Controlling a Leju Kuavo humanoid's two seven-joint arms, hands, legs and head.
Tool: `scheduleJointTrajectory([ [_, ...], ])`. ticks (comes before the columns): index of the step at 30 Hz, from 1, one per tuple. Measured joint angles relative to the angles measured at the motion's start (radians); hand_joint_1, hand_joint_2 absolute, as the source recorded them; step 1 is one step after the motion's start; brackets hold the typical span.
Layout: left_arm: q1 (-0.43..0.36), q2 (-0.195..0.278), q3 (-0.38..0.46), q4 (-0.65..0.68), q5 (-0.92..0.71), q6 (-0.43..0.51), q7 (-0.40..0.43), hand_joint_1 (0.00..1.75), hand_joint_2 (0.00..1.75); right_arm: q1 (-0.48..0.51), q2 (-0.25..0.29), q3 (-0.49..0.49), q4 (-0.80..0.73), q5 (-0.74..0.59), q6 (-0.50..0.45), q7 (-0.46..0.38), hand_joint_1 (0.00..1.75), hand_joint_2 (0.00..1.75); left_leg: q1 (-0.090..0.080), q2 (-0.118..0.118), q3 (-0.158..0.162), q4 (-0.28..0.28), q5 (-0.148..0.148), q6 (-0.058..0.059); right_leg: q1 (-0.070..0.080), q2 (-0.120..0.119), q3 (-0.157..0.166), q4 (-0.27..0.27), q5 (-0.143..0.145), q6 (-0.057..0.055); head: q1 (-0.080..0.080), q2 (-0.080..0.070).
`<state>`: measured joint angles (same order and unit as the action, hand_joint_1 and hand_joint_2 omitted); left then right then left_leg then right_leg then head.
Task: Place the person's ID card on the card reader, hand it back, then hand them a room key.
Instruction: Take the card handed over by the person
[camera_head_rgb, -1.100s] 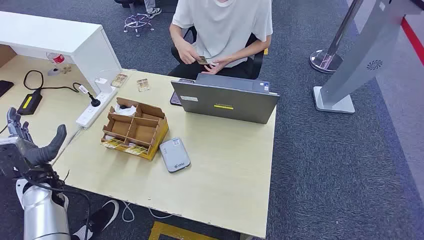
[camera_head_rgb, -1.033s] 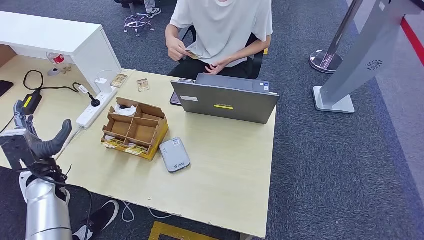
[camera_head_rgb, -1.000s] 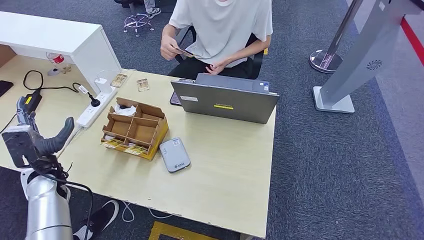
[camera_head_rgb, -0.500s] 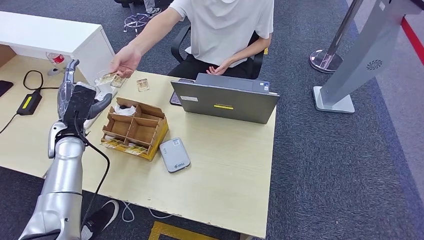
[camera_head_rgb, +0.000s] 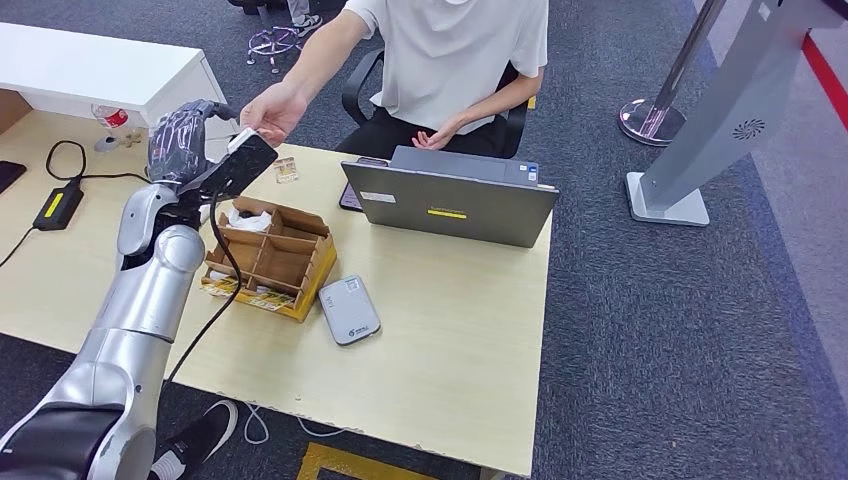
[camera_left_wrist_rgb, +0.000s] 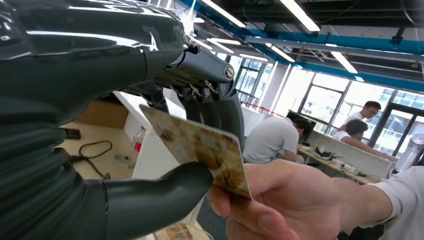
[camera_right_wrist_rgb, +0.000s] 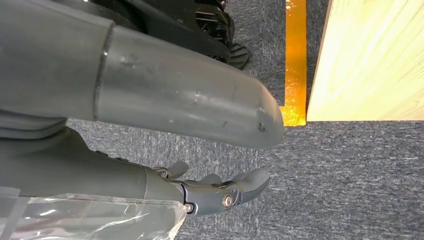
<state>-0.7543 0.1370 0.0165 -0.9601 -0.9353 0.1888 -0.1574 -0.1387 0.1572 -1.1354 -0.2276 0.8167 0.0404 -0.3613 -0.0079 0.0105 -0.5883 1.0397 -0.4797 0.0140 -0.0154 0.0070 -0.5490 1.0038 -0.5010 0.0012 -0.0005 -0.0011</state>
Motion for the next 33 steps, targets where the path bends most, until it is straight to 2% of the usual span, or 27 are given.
scheduleJointTrajectory([
  [6, -0.007, 0.002, -0.010, 0.005, -0.010, 0.003, 0.005, 1.75, 1.75, 0.000, 0.000, 0.001, 0.000, 0.000, 0.000, 0.000, 0.00, 0.00, 0.000, 0.000, 0.000, 0.000, 0.000, 0.000, 0.000, 0.000, 0.000, 0.000, 0.000, 0.000, 0.000, 0.000],
  [8, -0.031, 0.008, -0.037, 0.023, -0.046, 0.015, 0.022, 1.75, 1.75, 0.000, 0.000, 0.003, 0.000, -0.002, 0.000, 0.005, 0.00, 0.00, 0.000, 0.000, 0.000, 0.000, 0.000, 0.000, 0.000, 0.000, 0.000, 0.000, 0.000, 0.000, 0.000, 0.000],
  [13, -0.185, 0.045, -0.258, 0.144, -0.303, 0.128, 0.130, 1.75, 1.75, 0.001, 0.000, 0.019, 0.001, -0.021, -0.003, 0.033, 0.00, 0.00, 0.000, 0.000, -0.001, 0.000, 0.000, 0.000, 0.000, 0.000, 0.000, 0.000, 0.000, 0.000, 0.001, 0.000],
  [18, -0.188, 0.049, -0.301, 0.158, -0.305, 0.183, 0.127, 1.75, 1.75, 0.002, 0.000, 0.021, 0.004, -0.029, -0.012, 0.035, 0.00, 0.00, 0.000, 0.000, -0.001, 0.000, 0.000, 0.000, 0.000, 0.000, 0.000, 0.000, 0.000, 0.000, 0.001, 0.000],
  [21, -0.155, 0.049, -0.314, 0.130, -0.275, 0.198, 0.108, 1.75, 1.75, 0.006, 0.000, 0.022, 0.006, -0.035, -0.015, 0.034, 0.00, 0.00, 0.000, 0.000, 0.000, 0.000, 0.000, 0.000, 0.000, 0.000, 0.000, 0.000, 0.000, 0.000, 0.001, 0.000],
  [26, -0.020, 0.048, -0.338, -0.025, -0.252, 0.197, 0.100, 1.75, 1.75, 0.016, 0.000, 0.022, 0.006, -0.051, -0.015, 0.024, 0.00, 0.00, 0.000, 0.000, -0.001, 0.000, 0.000, 0.000, 0.000, 0.000, 0.000, 0.000, 0.000, 0.000, 0.001, 0.000],
  [30, 0.107, 0.047, -0.379, -0.189, -0.258, 0.144, 0.103, 1.75, 1.75, 0.029, 0.000, 0.021, 0.006, -0.065, -0.014, 0.011, 0.00, 0.00, 0.000, 0.000, -0.001, 0.000, 0.000, 0.000, 0.000, 0.000, -0.001, 0.000, 0.000, 0.000, 0.001, 0.000],
  [33, 0.172, 0.048, -0.411, -0.275, -0.269, 0.084, 0.115, 1.75, 1.75, 0.037, 0.000, 0.020, 0.006, -0.072, -0.014, 0.005, 0.00, 0.00, 0.000, 0.000, -0.001, 0.000, 0.000, 0.000, 0.000, 0.000, -0.001, 0.000, 0.000, 0.000, 0.001, 0.000],
])
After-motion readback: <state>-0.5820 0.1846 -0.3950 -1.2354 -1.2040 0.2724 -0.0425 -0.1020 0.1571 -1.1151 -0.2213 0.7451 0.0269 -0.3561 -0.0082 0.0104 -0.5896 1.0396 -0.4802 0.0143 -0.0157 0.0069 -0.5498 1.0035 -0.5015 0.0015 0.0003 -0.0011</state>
